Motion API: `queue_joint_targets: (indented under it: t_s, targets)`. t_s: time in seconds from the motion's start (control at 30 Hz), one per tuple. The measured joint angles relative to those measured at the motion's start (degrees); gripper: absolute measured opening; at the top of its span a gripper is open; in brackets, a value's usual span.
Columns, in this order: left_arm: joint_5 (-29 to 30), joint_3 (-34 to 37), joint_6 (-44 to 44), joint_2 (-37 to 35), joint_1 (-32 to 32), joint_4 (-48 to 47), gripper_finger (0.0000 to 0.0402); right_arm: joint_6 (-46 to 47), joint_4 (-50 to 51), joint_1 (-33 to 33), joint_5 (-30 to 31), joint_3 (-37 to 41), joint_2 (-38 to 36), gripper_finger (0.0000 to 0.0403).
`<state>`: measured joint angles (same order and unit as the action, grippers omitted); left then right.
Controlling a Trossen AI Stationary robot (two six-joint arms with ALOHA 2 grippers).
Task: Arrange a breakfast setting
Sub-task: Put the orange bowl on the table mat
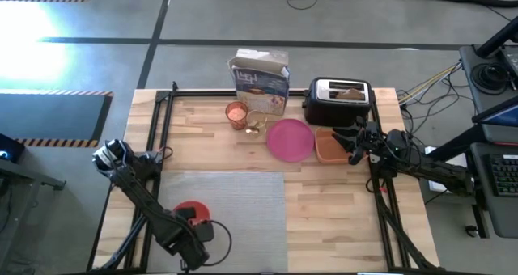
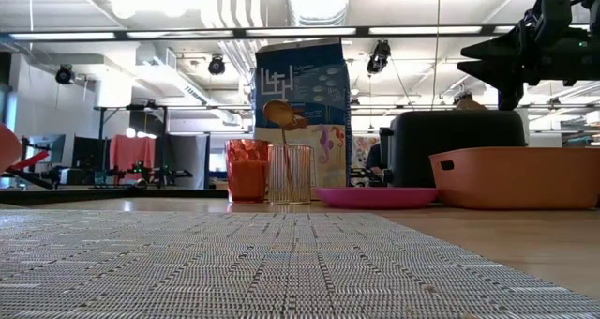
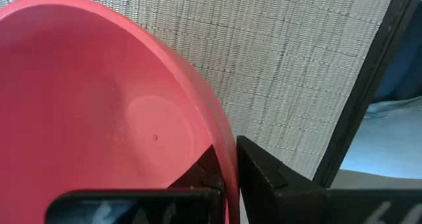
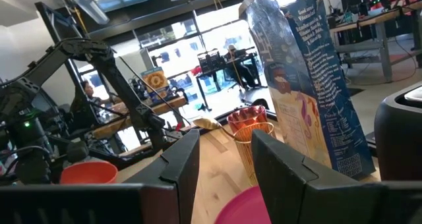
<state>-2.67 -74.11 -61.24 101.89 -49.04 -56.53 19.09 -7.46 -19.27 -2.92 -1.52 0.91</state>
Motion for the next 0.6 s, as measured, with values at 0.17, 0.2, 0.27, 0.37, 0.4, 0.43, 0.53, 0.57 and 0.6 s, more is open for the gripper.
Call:
queue_joint_targets:
  t_s: [0.17, 0.2, 0.27, 0.37, 0.4, 0.43, 0.53, 0.57, 0.6]
  targets:
    - [0.5, 0.0, -0.8, 0.0, -0.6, 0.1, 0.0011, 0.0, 0.0, 0.0, 0.0, 0.0, 0.0, 0.0128]
    - [0.5, 0.0, -0.8, 0.0, -0.6, 0.1, 0.0011, 0.0, 0.0, 0.0, 0.0, 0.0, 0.0, 0.0128]
    - [0.8, 0.0, -0.8, 0.0, -0.6, 0.1, 0.0011, 0.0, 0.0, 0.0, 0.0, 0.0, 0.0, 0.0128]
    - [2.1, 0.0, -0.5, 0.0, -0.6, 0.1, 0.0011, 0.0, 0.0, 0.0, 0.0, 0.0, 0.0, 0.0128]
    - [2.8, 0.0, 0.0, 0.0, -0.6, 0.2, 0.0011, 0.0, 0.0, 0.0, 0.0, 0.0, 0.0, 0.0128]
    - [3.9, 0.0, 1.0, 0.0, -0.6, 0.2, 0.0011, 0.0, 0.0, 0.0, 0.0, 0.0, 0.0, 0.0128]
    - [8.0, 0.0, 7.5, 0.0, -0.4, 1.4, 0.0011, 0.0, 0.0, 0.0, 0.0, 0.0, 0.0, 0.0128]
    - [9.4, 0.0, 10.6, 0.0, 0.1, 2.1, 0.0011, 0.0, 0.0, 0.0, 0.0, 0.0, 0.0, 0.0128]
    - [10.6, 0.0, 14.0, 0.0, 0.6, 2.9, 0.0011, 0.0, 0.0, 0.0, 0.0, 0.0, 0.0, 0.0128]
